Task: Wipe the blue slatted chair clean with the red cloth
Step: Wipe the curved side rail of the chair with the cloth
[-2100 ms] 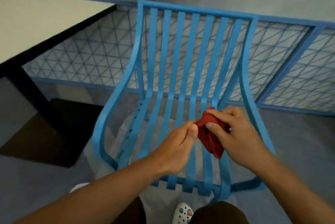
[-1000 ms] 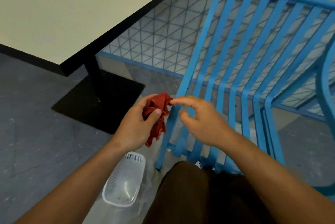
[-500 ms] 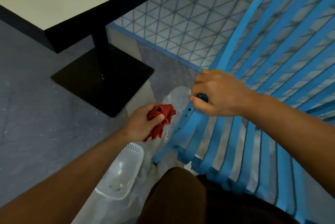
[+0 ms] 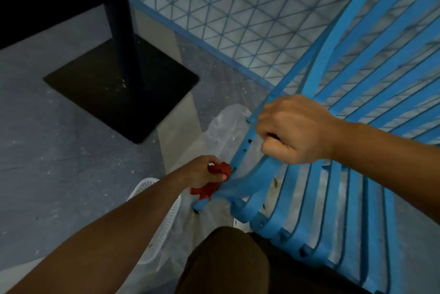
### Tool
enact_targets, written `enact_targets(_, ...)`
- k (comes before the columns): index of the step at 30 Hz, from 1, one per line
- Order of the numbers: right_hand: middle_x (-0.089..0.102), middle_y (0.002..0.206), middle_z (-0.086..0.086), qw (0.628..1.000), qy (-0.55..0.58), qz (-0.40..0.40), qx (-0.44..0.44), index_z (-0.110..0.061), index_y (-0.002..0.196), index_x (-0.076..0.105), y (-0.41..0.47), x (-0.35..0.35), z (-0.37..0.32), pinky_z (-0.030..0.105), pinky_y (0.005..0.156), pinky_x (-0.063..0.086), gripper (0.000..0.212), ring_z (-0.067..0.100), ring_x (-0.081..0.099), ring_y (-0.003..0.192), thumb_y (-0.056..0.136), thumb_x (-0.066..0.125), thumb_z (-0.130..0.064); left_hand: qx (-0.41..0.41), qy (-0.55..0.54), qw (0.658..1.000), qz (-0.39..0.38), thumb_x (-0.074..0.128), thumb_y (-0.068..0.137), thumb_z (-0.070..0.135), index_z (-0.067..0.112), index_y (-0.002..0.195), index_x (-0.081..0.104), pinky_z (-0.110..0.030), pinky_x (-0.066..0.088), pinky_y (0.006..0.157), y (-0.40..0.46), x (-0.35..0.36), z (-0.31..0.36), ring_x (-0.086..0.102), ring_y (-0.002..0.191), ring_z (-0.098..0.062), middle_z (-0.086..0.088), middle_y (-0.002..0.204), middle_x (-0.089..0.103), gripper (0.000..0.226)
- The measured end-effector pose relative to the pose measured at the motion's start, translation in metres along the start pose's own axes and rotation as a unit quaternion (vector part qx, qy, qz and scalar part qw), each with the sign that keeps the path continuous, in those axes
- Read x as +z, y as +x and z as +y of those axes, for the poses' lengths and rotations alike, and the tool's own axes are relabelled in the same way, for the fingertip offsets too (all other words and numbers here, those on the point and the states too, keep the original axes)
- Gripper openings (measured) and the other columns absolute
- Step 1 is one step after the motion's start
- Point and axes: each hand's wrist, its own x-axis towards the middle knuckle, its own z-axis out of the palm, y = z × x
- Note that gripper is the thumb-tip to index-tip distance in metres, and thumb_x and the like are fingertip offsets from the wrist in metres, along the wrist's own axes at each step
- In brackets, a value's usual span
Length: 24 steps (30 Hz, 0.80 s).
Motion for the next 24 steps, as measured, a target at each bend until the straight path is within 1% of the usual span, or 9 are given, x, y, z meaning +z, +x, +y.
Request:
enact_targets(3, 0.041, 0.052, -0.001, 1.0, 0.008, 0.006, -0.001, -0.016, 0.054, 0.043, 0.001, 0.003, 0.002, 0.042, 0.048, 0.045, 0.028, 0.025, 0.042, 0.048, 0.076, 0.039, -0.033, -0.025, -0.009, 1.0, -0.011, 0.084, 0.079, 0.043, 0.026, 0.116, 0.058, -0.025, 0.051, 0.078, 0.011, 0.002, -0.002, 0.063, 0.099, -0.014, 0.0, 0.114, 0.065, 0.05)
enact_targets(6, 0.04, 0.051, -0.002, 1.0, 0.009, 0.019, -0.008, -0.016, 0.053, 0.042, 0.001, 0.003, 0.003, 0.039, 0.045, 0.041, 0.026, 0.023, 0.04, 0.047, 0.073, 0.041, -0.031, -0.04, -0.004, 0.999, -0.036, 0.084, 0.079, 0.036, 0.024, 0.113, 0.055, -0.025, 0.052, 0.077, 0.02, 0.005, 0.006, 0.064, 0.095, -0.014, -0.002, 0.112, 0.065, 0.046)
enact_targets(9, 0.04, 0.05, -0.003, 0.999, 0.021, 0.027, -0.008, -0.015, 0.052, 0.043, 0.001, 0.003, 0.003, 0.036, 0.043, 0.039, 0.024, 0.021, 0.039, 0.047, 0.071, 0.042, -0.031, -0.049, 0.016, 0.997, -0.059, 0.082, 0.081, 0.032, 0.021, 0.114, 0.055, -0.024, 0.052, 0.07, 0.027, 0.004, 0.014, 0.062, 0.084, -0.009, -0.001, 0.106, 0.065, 0.044)
enact_targets(11, 0.04, 0.05, -0.003, 0.999, 0.026, 0.031, -0.009, -0.015, 0.052, 0.044, 0.001, 0.003, 0.003, 0.036, 0.042, 0.038, 0.024, 0.02, 0.039, 0.047, 0.07, 0.043, -0.031, -0.047, 0.009, 0.997, -0.067, 0.084, 0.079, 0.034, 0.02, 0.11, 0.056, -0.025, 0.054, 0.07, 0.031, 0.004, 0.017, 0.064, 0.085, -0.01, 0.001, 0.103, 0.066, 0.044)
enact_targets(15, 0.041, 0.05, -0.002, 0.999, 0.033, 0.037, -0.006, -0.015, 0.052, 0.045, 0.001, 0.003, 0.003, 0.036, 0.043, 0.038, 0.024, 0.022, 0.04, 0.048, 0.07, 0.043, -0.03, -0.031, 0.0, 0.999, -0.04, 0.083, 0.079, 0.038, 0.023, 0.111, 0.054, -0.022, 0.046, 0.062, 0.041, 0.007, 0.018, 0.061, 0.082, -0.006, 0.005, 0.097, 0.063, 0.046)
enact_targets(20, 0.04, 0.051, -0.002, 0.999, 0.026, 0.034, 0.002, -0.015, 0.052, 0.044, 0.001, 0.003, 0.002, 0.037, 0.043, 0.038, 0.023, 0.021, 0.039, 0.048, 0.07, 0.044, -0.029, 0.004, -0.021, 1.0, 0.017, 0.08, 0.083, 0.034, 0.017, 0.107, 0.058, -0.022, 0.047, 0.066, 0.047, 0.014, 0.025, 0.063, 0.08, -0.009, 0.002, 0.092, 0.066, 0.037)
enact_targets(21, 0.039, 0.051, -0.002, 0.999, 0.025, 0.034, 0.002, -0.015, 0.052, 0.043, 0.001, 0.003, 0.003, 0.037, 0.043, 0.038, 0.023, 0.021, 0.039, 0.048, 0.071, 0.043, -0.029, 0.003, -0.025, 1.0, 0.005, 0.08, 0.082, 0.035, 0.017, 0.104, 0.06, -0.024, 0.051, 0.069, 0.048, 0.013, 0.023, 0.066, 0.081, -0.013, 0.002, 0.09, 0.068, 0.035)
enact_targets(23, 0.038, 0.05, -0.003, 0.999, 0.026, 0.035, 0.006, -0.016, 0.052, 0.043, 0.0, 0.002, 0.001, 0.037, 0.042, 0.037, 0.023, 0.02, 0.037, 0.047, 0.071, 0.043, -0.03, -0.013, -0.013, 0.999, -0.05, 0.083, 0.074, 0.046, 0.018, 0.101, 0.066, -0.036, 0.059, 0.085, 0.046, 0.008, 0.017, 0.072, 0.089, -0.019, -0.001, 0.092, 0.074, 0.043)
enact_targets(24, 0.037, 0.051, -0.003, 0.999, 0.026, 0.035, 0.006, -0.016, 0.053, 0.042, 0.0, 0.002, 0.0, 0.037, 0.042, 0.037, 0.023, 0.02, 0.037, 0.047, 0.071, 0.042, -0.03, -0.026, 0.001, 0.996, -0.083, 0.083, 0.072, 0.05, 0.019, 0.104, 0.067, -0.042, 0.058, 0.091, 0.043, 0.003, 0.014, 0.073, 0.092, -0.02, -0.002, 0.096, 0.075, 0.048)
